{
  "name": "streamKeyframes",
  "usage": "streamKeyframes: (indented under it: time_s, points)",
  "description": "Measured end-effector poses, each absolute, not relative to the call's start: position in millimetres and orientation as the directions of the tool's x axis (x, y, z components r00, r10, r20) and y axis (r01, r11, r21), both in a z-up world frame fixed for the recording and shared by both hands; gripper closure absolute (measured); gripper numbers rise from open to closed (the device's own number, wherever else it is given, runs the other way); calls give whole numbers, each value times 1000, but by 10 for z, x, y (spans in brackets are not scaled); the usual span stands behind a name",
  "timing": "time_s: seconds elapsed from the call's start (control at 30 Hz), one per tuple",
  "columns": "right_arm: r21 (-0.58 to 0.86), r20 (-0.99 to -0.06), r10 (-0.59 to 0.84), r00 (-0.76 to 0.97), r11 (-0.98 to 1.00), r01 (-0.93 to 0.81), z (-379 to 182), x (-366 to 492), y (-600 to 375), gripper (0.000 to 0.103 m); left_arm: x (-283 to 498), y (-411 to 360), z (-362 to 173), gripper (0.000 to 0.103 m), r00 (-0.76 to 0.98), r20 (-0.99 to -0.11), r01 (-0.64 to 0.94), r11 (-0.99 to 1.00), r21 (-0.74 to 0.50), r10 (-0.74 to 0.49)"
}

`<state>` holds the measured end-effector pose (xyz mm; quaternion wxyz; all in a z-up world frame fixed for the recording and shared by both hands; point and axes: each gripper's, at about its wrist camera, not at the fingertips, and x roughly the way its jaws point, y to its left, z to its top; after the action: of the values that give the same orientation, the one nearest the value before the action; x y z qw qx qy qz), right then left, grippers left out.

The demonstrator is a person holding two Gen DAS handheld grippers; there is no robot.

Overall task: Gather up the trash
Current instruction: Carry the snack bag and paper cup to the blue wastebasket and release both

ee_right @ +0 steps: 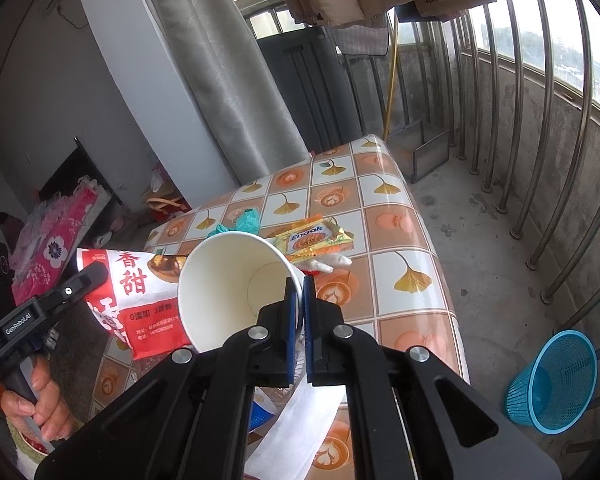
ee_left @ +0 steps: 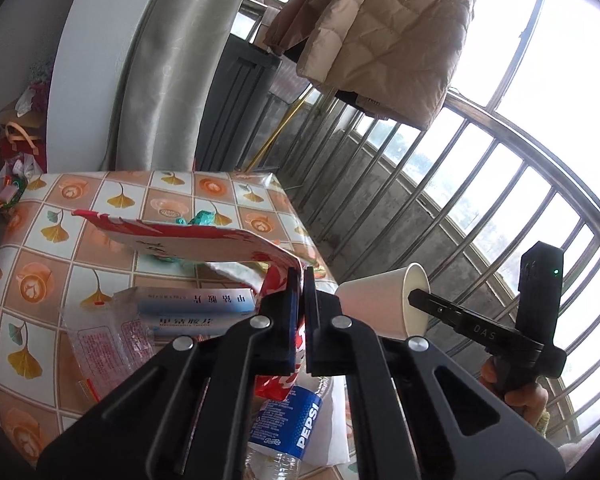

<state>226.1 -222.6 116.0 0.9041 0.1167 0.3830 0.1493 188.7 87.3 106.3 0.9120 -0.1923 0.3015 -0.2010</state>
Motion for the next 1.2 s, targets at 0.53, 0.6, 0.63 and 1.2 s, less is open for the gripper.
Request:
streamKeyframes:
  time_s: [0.53,0.6,0.63,1.2]
  points:
    - [374,-560,207,802,927,22,1457,1365,-3565,99,1359,-260,1591,102,596,-376,525,699,-486,-709]
    - [384,-568,149,810,918,100,1394,1204,-3920,99,1425,-654,1521,102,525,-394,568,655,-498,-755]
    - [389,-576,117,809,910,146,1348,1124,-4112,99,1468,-873,1471,102,483,-408,588,633,-504,-774]
    - [485,-792,-64,607,538,689,-407,726,-6613,99,1812,-4402,-155,102,-35,-690,704,472,-530,-723]
